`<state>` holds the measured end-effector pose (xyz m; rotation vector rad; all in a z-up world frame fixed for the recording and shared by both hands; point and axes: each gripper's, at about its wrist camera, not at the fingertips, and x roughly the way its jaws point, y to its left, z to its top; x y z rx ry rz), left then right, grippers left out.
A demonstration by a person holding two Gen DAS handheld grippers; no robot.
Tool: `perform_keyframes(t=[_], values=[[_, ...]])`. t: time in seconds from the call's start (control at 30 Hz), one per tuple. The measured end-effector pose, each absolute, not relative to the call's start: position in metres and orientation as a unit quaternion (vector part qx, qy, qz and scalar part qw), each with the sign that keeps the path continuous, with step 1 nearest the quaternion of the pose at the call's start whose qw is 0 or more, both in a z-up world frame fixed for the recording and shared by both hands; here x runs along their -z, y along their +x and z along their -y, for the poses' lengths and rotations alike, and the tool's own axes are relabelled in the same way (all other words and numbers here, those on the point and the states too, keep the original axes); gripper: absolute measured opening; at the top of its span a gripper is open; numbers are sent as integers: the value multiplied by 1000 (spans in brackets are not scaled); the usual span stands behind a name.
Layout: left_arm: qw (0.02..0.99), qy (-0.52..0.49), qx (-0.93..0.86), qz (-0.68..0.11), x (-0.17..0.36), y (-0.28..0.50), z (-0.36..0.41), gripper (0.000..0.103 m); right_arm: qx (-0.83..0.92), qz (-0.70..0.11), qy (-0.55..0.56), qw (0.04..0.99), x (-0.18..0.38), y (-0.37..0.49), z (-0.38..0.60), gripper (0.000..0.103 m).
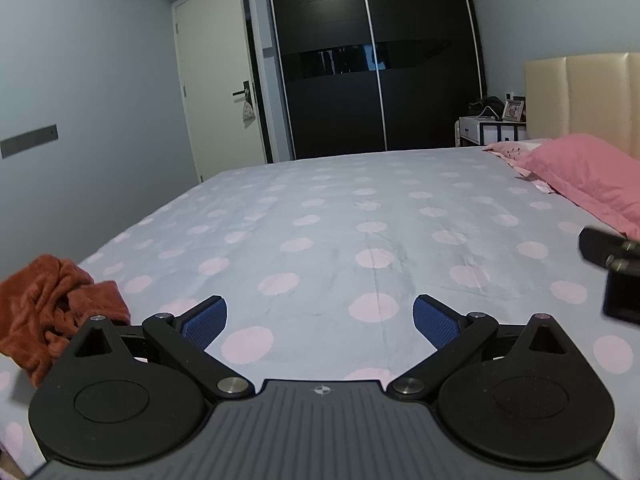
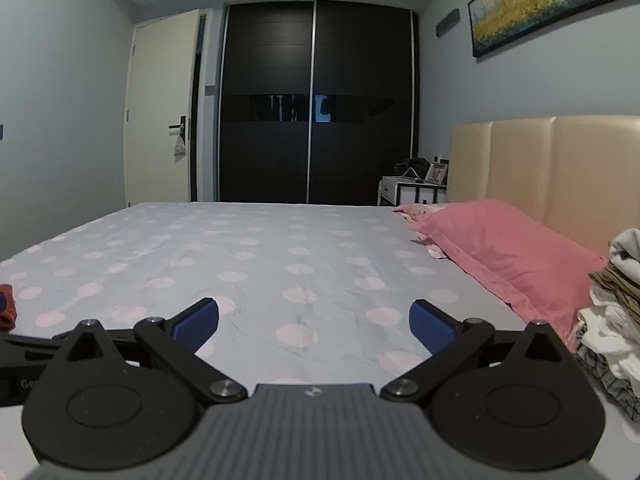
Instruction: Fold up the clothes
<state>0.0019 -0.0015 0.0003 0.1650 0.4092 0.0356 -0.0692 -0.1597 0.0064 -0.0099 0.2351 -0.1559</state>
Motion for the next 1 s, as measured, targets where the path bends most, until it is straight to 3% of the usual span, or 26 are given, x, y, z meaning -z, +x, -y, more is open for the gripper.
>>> perform_keyframes(t=[0.33, 0.5, 1.0], values=[[971, 58, -17, -231, 12, 26, 10, 102, 81, -145, 4, 986, -18, -77, 149, 103], [970, 57, -13, -235, 16, 33, 12, 102, 71, -160, 16, 984, 8, -43, 162, 103], [971, 63, -4, -230, 20, 27, 23, 102, 69, -148, 22, 986, 17, -51, 161, 103]])
